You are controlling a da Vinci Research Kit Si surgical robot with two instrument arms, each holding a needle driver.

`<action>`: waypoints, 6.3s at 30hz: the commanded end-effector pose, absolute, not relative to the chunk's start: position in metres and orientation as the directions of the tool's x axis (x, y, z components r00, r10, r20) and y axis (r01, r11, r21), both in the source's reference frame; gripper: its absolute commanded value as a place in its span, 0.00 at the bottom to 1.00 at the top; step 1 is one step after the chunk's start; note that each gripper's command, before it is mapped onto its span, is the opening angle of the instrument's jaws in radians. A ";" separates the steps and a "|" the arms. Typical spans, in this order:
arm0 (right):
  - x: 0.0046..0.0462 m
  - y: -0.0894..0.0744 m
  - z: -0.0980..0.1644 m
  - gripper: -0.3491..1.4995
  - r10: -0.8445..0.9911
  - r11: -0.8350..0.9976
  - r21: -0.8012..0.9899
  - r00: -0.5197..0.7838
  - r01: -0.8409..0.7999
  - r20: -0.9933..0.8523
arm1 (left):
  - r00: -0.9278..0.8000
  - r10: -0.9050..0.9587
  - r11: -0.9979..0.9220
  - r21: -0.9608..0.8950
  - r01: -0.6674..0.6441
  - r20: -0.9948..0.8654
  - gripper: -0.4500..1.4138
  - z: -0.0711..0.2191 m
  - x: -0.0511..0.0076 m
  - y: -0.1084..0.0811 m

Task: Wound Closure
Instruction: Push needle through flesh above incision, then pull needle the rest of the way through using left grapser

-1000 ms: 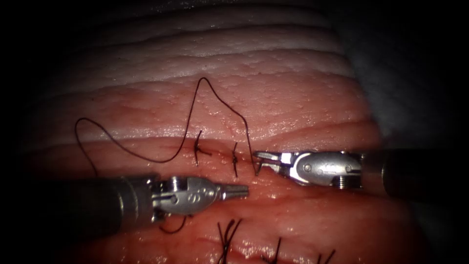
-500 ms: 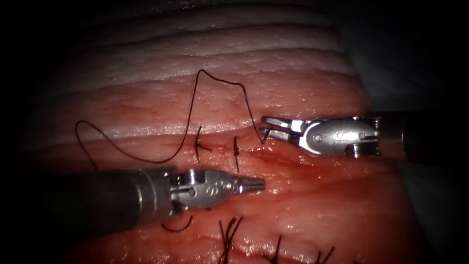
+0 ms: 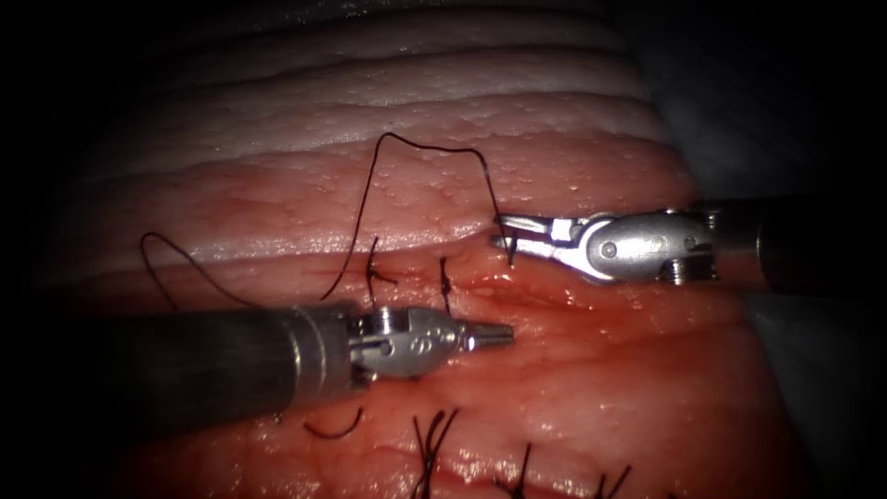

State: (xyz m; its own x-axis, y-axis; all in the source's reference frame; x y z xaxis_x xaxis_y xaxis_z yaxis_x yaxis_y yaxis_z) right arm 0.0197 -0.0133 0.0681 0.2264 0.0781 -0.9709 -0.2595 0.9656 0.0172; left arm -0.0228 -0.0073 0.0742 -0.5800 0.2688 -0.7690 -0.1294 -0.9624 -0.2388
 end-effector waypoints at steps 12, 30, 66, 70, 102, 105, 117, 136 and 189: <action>0.0205 -0.012 0.067 0.00 -0.017 0.955 -0.085 0.235 -0.285 -0.972 | -0.583 0.284 -0.957 -0.260 -0.126 -0.762 0.09 0.076 -0.0216 -0.009; 0.0207 -0.012 0.070 0.00 0.520 0.823 0.486 0.045 -0.294 -0.853 | -0.588 0.291 -0.955 -0.268 -0.128 -0.754 0.12 0.076 -0.0217 -0.009; 0.0240 -0.016 0.068 0.79 0.912 0.380 0.901 -0.075 -0.209 -0.402 | -0.589 0.296 -0.953 -0.274 -0.129 -0.752 0.13 0.075 -0.0210 -0.009; 0.0234 -0.014 0.068 0.87 0.864 0.464 0.848 -0.083 -0.255 -0.497 | -0.590 0.296 -0.953 -0.274 -0.129 -0.751 0.13 0.075 -0.0211 -0.009; 0.0242 -0.012 0.067 0.00 0.864 0.494 0.759 0.135 -0.424 -0.486 | -0.590 0.298 -0.952 -0.275 -0.132 -0.750 0.13 0.075 -0.0214 -0.009; 0.0242 -0.013 0.067 0.00 0.897 0.435 0.790 0.134 -0.432 -0.420 | -0.590 0.299 -0.952 -0.275 -0.132 -0.750 0.13 0.075 -0.0214 -0.009; 0.0242 -0.018 0.066 0.00 0.937 0.348 0.864 0.121 -0.363 -0.327 | -0.592 0.294 -0.953 -0.274 -0.126 -0.751 0.14 0.075 -0.0212 -0.009; 0.0146 -0.012 0.069 0.79 0.848 0.455 0.761 -0.037 -0.462 -0.529 | -0.518 0.037 -0.998 -0.009 -0.056 -0.855 0.41 0.071 -0.0226 -0.008; 0.0138 -0.017 0.071 0.52 0.892 0.395 0.818 -0.038 -0.418 -0.450 | -0.219 0.495 -0.830 -0.532 0.169 -0.841 0.00 0.058 -0.0222 -0.005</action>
